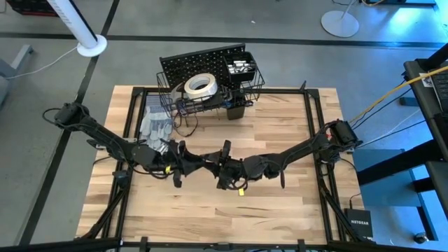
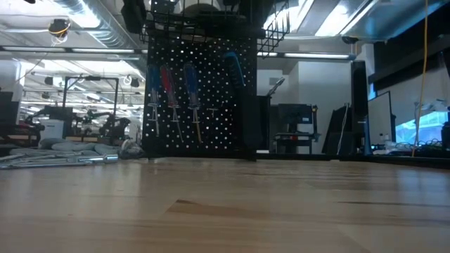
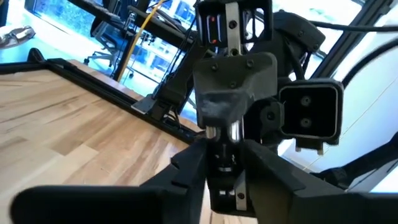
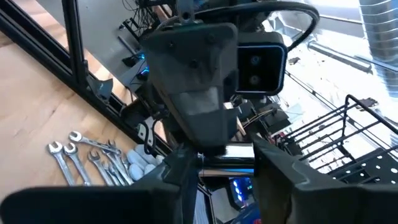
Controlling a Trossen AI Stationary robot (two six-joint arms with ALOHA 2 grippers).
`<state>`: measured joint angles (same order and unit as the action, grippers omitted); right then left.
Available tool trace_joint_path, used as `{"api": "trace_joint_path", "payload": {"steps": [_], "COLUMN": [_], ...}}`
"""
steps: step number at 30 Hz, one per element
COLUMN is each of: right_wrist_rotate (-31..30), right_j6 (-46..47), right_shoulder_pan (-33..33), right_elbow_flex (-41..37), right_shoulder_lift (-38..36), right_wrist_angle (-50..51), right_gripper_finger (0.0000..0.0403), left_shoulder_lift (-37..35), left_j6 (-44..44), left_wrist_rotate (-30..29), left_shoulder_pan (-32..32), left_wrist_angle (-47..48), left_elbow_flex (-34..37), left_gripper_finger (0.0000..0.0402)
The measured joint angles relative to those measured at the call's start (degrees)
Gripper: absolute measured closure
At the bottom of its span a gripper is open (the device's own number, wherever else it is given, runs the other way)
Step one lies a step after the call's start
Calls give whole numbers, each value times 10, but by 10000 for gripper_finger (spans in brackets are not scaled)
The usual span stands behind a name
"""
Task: Hang tools onto peg board
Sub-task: Put the socket into the top black bin on the pegboard
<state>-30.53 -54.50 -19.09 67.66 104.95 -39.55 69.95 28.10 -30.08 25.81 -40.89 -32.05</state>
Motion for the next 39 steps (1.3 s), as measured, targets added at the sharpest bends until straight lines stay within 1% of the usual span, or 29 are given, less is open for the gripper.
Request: {"api": "trace_joint_path", "payload": {"steps": [3, 5, 8, 12, 14, 17, 19, 21, 25, 29, 31, 33, 35, 39], "right_wrist_rotate": [-18, -44, -68, -76, -78, -90, -106, -111, -110, -109, -103, -74, -30, 62], "right_j6": [0, -6, -21, -24, -23, 11, 57, 106, 195, 298, 358, 428, 487, 554], "right_shoulder_pan": [-4, -11, -24, -36, -35, -18, 0, 27, 96, 174, 212, 250, 285, 332], "right_elbow_flex": [0, 0, 0, 0, 0, 15, 48, 103, 254, 396, 450, 491, 511, 513], "right_shoulder_lift": [-5, -15, -40, -88, -115, -156, -177, -188, -181, -164, -157, -152, -150, -148], "right_wrist_angle": [-1, 0, 10, 38, 49, 80, 138, 232, 448, 612, 682, 739, 786, 823], "right_gripper_finger": [286, 286, 286, 286, 286, 286, 286, 286, 286, 286, 286, 285, 285, 285], "left_shoulder_lift": [-15, -38, -84, -135, -150, -154, -154, -152, -151, -151, -151, -151, -151, -151], "left_j6": [-10, -16, -16, 4, 28, 66, 88, 106, 133, 135, 134, 134, 133, 133], "left_wrist_rotate": [1, 1, -9, -55, -73, -77, -78, -79, -79, -78, -78, -79, -79, -79], "left_shoulder_pan": [0, 0, 2, 15, 22, 23, 20, 14, 6, 7, 7, 7, 7, 7], "left_wrist_angle": [13, 42, 118, 228, 288, 360, 395, 420, 448, 454, 454, 455, 455, 455], "left_elbow_flex": [0, 0, 0, 0, 0, 0, 0, 0, 0, 0, 0, 0, 0, 0], "left_gripper_finger": [281, 272, 266, 267, 269, 270, 270, 270, 270, 270, 270, 270, 270, 270]}}
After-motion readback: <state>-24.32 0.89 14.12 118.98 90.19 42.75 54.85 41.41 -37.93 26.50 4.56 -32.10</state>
